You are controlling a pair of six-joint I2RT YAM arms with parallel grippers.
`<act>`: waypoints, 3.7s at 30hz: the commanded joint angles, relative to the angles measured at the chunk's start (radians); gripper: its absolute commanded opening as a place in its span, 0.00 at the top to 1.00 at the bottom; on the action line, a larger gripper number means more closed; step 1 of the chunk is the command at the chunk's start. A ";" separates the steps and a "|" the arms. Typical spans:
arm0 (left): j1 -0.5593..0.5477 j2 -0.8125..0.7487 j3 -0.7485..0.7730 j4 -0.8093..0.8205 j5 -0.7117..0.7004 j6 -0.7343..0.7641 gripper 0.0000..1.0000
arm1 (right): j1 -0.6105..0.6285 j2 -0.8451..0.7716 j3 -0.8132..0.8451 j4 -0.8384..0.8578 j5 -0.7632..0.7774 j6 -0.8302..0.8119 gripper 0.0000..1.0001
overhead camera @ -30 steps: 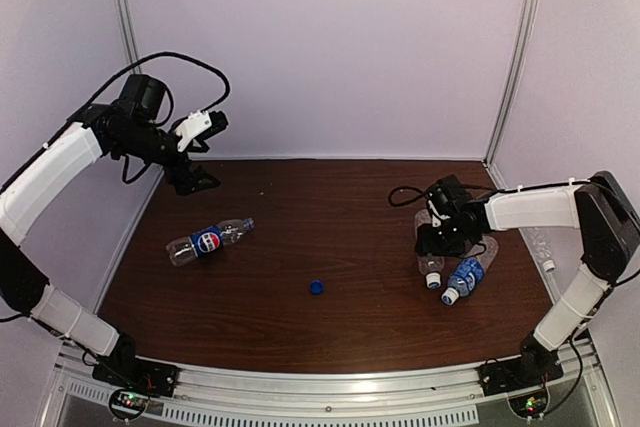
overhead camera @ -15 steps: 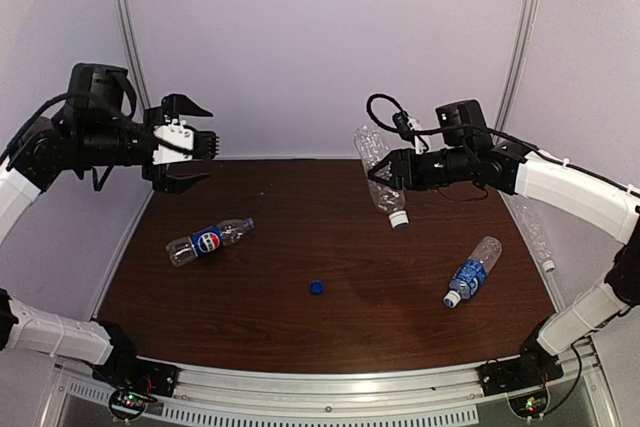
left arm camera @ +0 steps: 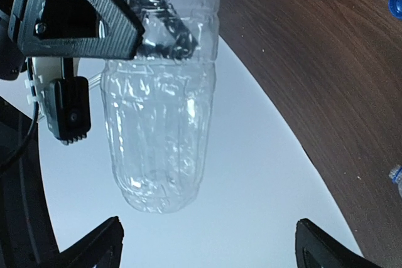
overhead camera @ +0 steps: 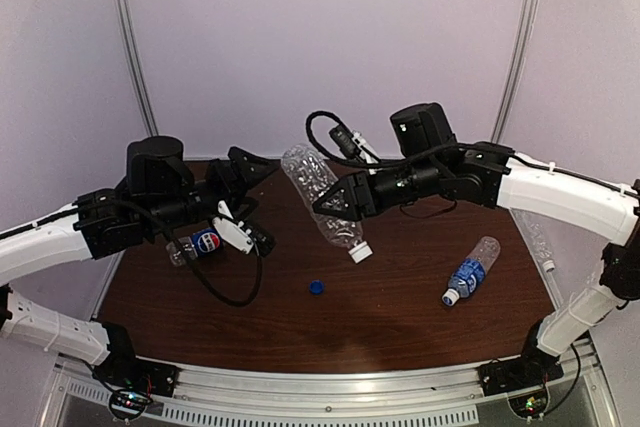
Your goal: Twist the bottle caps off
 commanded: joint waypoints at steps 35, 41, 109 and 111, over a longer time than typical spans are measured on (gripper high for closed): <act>-0.040 0.018 -0.044 0.118 -0.047 0.041 0.53 | 0.132 0.171 0.237 -0.031 0.016 -0.086 0.39; -0.040 0.025 0.009 -0.011 -0.125 -0.190 0.56 | 0.120 0.094 0.205 -0.009 0.120 -0.110 0.00; 0.145 0.096 0.249 -0.301 -0.052 -0.910 0.64 | 0.025 -0.050 0.036 0.285 0.172 0.202 0.57; 0.145 0.093 0.245 -0.301 -0.052 -0.904 0.65 | 0.025 -0.052 0.037 0.287 0.171 0.201 0.53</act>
